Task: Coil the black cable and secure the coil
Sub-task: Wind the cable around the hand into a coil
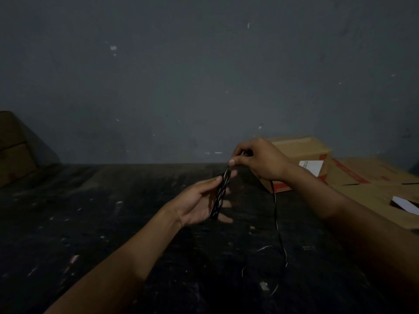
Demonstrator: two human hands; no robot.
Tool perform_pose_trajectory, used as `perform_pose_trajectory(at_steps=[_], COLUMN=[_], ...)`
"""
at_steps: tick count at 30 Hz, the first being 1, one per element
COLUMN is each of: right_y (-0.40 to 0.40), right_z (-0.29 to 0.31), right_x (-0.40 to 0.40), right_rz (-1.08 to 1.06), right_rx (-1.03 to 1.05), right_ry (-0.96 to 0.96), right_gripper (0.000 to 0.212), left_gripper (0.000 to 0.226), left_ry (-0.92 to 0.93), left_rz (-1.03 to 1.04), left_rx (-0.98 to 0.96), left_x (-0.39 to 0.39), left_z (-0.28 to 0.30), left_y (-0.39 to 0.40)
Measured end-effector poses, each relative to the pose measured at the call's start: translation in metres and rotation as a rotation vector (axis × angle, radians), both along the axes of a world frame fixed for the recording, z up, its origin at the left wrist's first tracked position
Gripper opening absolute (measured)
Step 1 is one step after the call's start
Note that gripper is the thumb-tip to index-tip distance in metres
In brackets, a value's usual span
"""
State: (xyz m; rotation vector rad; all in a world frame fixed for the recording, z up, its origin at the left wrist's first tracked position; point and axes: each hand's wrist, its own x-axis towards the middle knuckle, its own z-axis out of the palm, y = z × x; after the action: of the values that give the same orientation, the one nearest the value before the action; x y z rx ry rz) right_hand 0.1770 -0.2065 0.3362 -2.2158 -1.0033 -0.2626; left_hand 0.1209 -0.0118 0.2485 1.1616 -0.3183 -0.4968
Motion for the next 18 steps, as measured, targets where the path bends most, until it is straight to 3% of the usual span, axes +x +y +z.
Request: perform_pose_trajectory(at_steps=[9,18], right_y=[-0.013,0.007], right_z=[-0.057,-0.145], right_x=[0.032,0.010], right_rz=[0.030,0.057], right_rx=[0.179,0.276], right_ry=[0.156,0.545], right_gripper=[0.019,0.023], left_gripper=[0.054,0.057], left_ry=[-0.037,-0.111], left_rz=[-0.144,-0.154], left_rx=[-0.011,-0.096], left_x=[-0.009,-0.004], left_z=[0.010,0.037], left_y=[-0.005,-0.009])
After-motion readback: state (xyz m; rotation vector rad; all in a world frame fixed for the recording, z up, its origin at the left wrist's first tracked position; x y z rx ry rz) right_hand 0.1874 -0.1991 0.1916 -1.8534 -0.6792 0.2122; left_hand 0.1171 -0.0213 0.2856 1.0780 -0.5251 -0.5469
